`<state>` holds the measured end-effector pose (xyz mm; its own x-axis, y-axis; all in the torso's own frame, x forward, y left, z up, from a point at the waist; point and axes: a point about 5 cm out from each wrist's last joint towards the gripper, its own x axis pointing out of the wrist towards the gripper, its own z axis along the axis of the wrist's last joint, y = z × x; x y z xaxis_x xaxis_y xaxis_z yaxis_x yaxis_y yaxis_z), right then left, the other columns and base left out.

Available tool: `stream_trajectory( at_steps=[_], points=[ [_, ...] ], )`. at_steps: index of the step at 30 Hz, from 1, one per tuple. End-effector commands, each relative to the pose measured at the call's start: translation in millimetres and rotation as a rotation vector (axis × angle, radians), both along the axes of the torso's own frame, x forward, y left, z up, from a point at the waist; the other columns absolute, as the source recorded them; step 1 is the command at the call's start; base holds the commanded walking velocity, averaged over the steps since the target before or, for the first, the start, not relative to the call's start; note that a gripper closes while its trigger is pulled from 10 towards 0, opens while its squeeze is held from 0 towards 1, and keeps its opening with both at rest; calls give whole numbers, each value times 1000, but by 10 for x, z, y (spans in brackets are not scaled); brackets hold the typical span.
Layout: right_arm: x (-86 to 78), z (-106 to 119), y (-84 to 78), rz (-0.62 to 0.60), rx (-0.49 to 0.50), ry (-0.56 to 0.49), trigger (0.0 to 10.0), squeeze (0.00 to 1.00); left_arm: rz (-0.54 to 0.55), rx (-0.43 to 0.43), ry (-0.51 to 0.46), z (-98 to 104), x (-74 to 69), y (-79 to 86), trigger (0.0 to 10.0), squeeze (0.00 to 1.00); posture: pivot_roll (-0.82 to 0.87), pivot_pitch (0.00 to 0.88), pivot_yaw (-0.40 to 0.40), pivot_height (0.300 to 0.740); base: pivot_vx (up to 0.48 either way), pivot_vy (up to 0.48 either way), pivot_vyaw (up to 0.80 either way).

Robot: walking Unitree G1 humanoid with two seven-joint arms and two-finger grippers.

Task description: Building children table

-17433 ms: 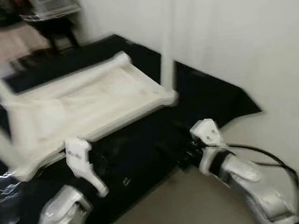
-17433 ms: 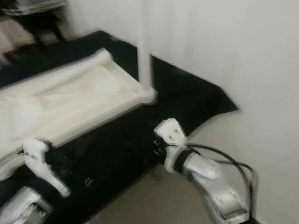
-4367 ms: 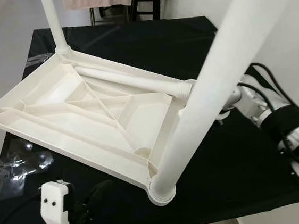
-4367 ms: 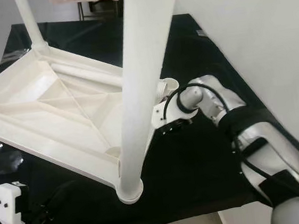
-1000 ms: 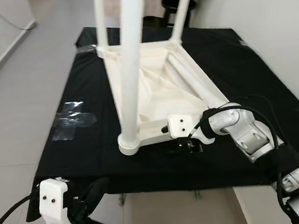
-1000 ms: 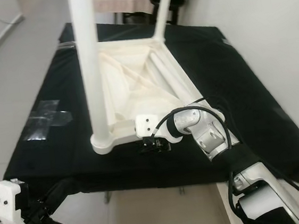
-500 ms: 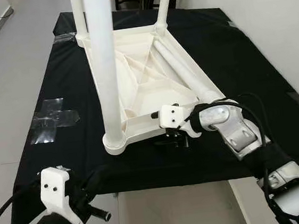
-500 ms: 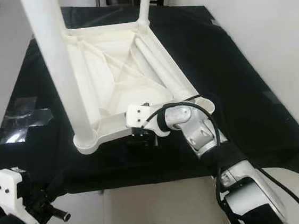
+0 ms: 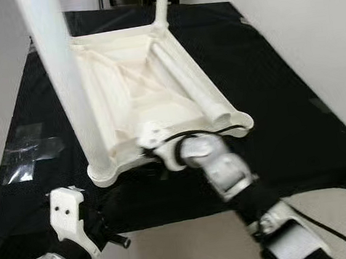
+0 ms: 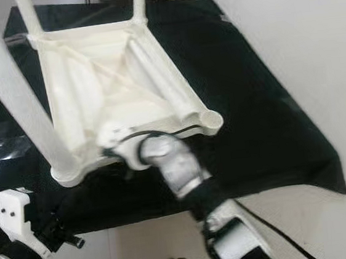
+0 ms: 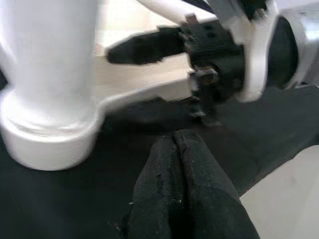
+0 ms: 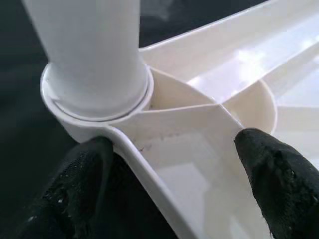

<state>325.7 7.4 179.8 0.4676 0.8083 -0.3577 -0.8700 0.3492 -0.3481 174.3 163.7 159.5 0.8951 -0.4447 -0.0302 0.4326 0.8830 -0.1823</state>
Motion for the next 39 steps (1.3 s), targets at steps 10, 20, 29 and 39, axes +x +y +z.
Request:
stream_trajectory(
  at_steps=[10,20,29,39],
  points=[
    [-213,166,644,36,136,-14,10000,0,21,4,8,-6,-5,1,10000,0,141,164,-129,740,0,0,0],
    [42,65,161,-158,151,-3,10000,0,29,19,-10,20,45,16,10000,0,120,159,-109,740,0,0,0],
    [387,77,-832,-365,127,4,10000,0,19,59,-36,59,135,11,10000,0,100,157,-93,740,0,0,0],
    [439,363,-1488,-397,261,-6,10000,0,142,125,-100,167,270,193,10000,0,66,161,-102,740,0,0,0]
  ],
)
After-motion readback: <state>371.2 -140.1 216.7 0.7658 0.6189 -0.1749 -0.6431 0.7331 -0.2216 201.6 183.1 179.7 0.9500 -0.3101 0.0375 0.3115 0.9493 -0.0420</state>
